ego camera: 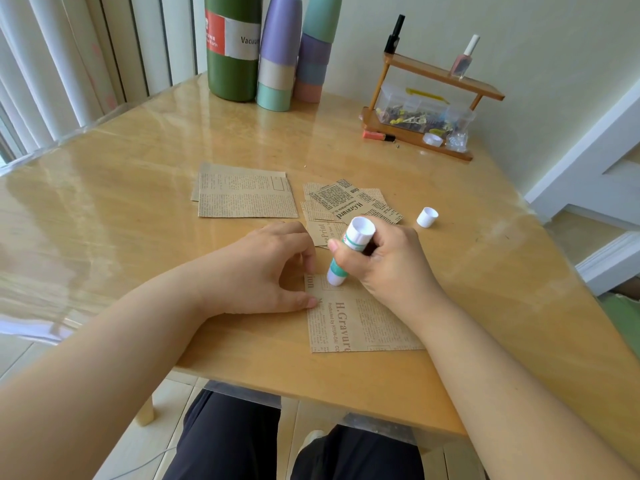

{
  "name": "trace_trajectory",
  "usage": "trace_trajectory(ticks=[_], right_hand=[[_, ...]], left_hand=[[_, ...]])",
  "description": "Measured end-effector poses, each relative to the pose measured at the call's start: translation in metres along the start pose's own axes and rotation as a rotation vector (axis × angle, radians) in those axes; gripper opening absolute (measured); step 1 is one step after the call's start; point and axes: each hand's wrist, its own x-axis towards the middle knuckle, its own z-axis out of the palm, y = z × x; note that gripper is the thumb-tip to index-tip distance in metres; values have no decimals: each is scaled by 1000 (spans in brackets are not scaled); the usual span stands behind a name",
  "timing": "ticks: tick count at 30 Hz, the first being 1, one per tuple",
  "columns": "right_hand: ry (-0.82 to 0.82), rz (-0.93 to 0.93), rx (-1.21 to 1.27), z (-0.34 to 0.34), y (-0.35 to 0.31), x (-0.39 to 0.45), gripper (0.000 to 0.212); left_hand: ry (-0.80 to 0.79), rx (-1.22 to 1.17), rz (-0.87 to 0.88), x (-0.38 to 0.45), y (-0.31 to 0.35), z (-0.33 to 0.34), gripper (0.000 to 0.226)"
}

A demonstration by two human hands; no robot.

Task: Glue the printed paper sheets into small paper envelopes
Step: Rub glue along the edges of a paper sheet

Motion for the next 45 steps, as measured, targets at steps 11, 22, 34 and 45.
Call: trace_trajectory(ticks=[11,22,34,45], right_hand=[[-4,-33,42,-10,-8,-29,32],[-62,-26,77,-9,-10,-32,34],[-19,-28,25,11,-8,2,38],[-26,-49,42,9,-9,-7,35]], left_hand=[[-25,-30,-15,-1,0,0,31],[17,-73,10,-1,2,-1,14],[96,24,1,0,-5,1,38],[120,4,-3,1,-8,2,5]])
